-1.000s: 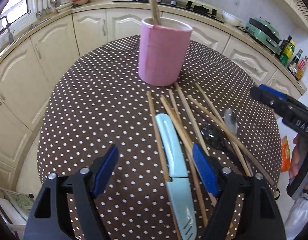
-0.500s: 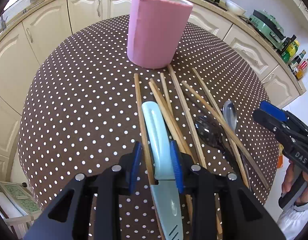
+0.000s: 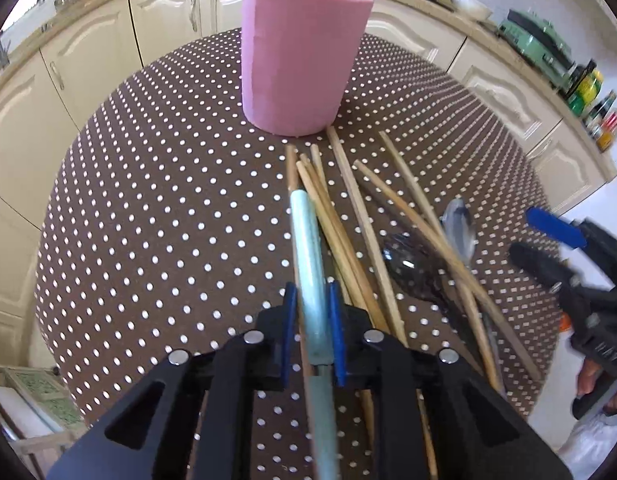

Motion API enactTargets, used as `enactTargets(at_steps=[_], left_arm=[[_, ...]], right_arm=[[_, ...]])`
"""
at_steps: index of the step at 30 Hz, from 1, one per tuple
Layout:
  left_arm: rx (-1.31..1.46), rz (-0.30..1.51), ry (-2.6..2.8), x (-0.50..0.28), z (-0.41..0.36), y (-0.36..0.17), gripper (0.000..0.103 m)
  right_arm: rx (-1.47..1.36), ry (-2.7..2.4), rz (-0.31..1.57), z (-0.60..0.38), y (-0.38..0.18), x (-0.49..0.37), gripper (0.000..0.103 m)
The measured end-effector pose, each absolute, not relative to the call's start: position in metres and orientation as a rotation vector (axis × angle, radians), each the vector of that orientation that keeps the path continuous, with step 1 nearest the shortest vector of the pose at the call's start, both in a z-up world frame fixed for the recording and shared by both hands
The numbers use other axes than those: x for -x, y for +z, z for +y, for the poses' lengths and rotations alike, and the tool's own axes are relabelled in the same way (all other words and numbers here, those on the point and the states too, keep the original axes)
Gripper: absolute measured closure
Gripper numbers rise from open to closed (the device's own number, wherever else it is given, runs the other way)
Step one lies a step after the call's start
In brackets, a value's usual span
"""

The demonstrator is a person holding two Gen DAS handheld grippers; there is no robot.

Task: Organize utensils
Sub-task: 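Lower both grippers back toward the utensils on the table, then grasp the light-blue knife with the left gripper while the right grasps a chopstick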

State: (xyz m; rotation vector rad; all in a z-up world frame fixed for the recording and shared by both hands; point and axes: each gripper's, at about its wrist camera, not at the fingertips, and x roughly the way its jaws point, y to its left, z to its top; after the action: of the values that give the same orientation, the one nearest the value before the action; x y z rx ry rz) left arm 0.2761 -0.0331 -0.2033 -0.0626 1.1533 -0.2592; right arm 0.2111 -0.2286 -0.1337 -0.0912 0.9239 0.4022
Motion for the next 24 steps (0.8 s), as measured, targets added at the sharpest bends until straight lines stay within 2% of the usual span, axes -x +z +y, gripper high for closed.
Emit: enactTargets(at_steps=[2,4,11,12,13,16,24], left_arm=[[0.081,1.15,-0.273,-0.274,-0.029,-0.2,0.093],[0.097,1.139,-0.279,-0.273,-0.026,-0.198,0.093],[0.139,1.119,-0.31,-0.268,-0.02,-0.191,0.093],[0.138,1.113,-0.312,-0.264,-0.016,-0.192,0.093],[0.135,1.109,-0.313,-0.263,-0.016,-0.19,0.093],[0.14,1.096,-0.325,-0.254,-0.009,-0.186,0.093],[0.163,1.042,-0.364,-0.24,0.002,-0.165,0.094]], right_arm=[[0.144,0.419,0.929,-0.219,-0.133,-0.207,0.048],[0.206,0.447,0.95,-0.208,-0.136,-0.203,0.066],[0.304,0.504,1.046,-0.186,-0.153,-0.205,0.08],[0.301,0.505,1.058,-0.186,-0.155,-0.208,0.089],[0.284,0.515,1.067,-0.186,-0.156,-0.211,0.093],[0.257,0.534,1.094,-0.188,-0.158,-0.217,0.096],[0.194,0.581,1.191,-0.19,-0.156,-0.236,0.096]])
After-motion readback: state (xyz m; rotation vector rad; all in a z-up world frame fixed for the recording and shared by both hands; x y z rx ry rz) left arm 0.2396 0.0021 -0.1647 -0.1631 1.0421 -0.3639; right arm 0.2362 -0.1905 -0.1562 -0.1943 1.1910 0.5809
